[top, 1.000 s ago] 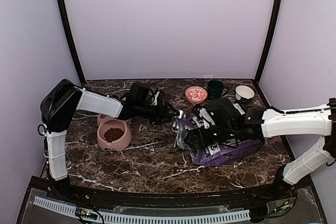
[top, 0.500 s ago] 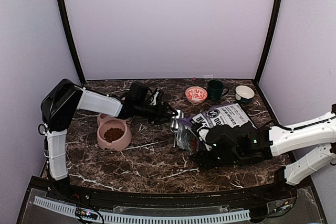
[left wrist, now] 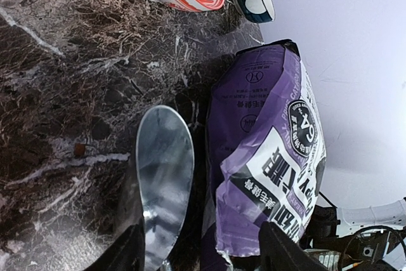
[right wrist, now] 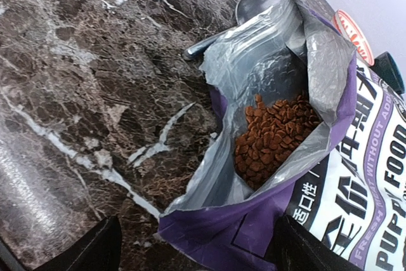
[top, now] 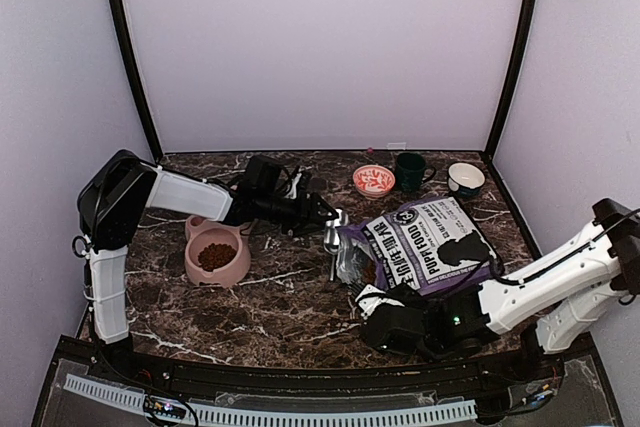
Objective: Serve the pet food
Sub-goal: Pick up the pet food bag from the center of the board.
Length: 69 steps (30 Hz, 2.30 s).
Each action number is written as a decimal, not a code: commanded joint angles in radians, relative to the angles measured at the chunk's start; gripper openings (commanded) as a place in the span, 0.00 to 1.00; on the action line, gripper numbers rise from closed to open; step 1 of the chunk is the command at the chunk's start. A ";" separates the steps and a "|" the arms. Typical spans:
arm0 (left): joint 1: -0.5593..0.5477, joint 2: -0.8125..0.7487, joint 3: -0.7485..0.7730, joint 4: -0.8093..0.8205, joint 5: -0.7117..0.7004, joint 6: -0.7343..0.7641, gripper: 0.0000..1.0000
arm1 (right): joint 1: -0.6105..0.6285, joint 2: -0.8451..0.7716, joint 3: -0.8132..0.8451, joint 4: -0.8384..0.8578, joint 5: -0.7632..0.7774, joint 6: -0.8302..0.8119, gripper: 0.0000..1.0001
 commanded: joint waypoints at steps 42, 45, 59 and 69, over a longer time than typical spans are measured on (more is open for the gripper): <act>0.031 -0.117 0.006 -0.031 0.019 0.032 0.64 | -0.020 -0.113 0.206 -0.280 0.081 0.040 0.00; 0.031 -0.135 0.003 -0.036 0.016 0.044 0.64 | -0.026 -0.199 0.225 -0.274 0.010 -0.023 0.00; 0.104 -0.287 0.006 -0.167 -0.047 0.211 0.67 | -0.079 -0.462 0.312 -0.233 -0.438 -0.206 0.00; 0.118 -0.407 0.030 -0.277 -0.052 0.455 0.74 | -0.121 -0.531 0.400 -0.272 -0.647 -0.276 0.00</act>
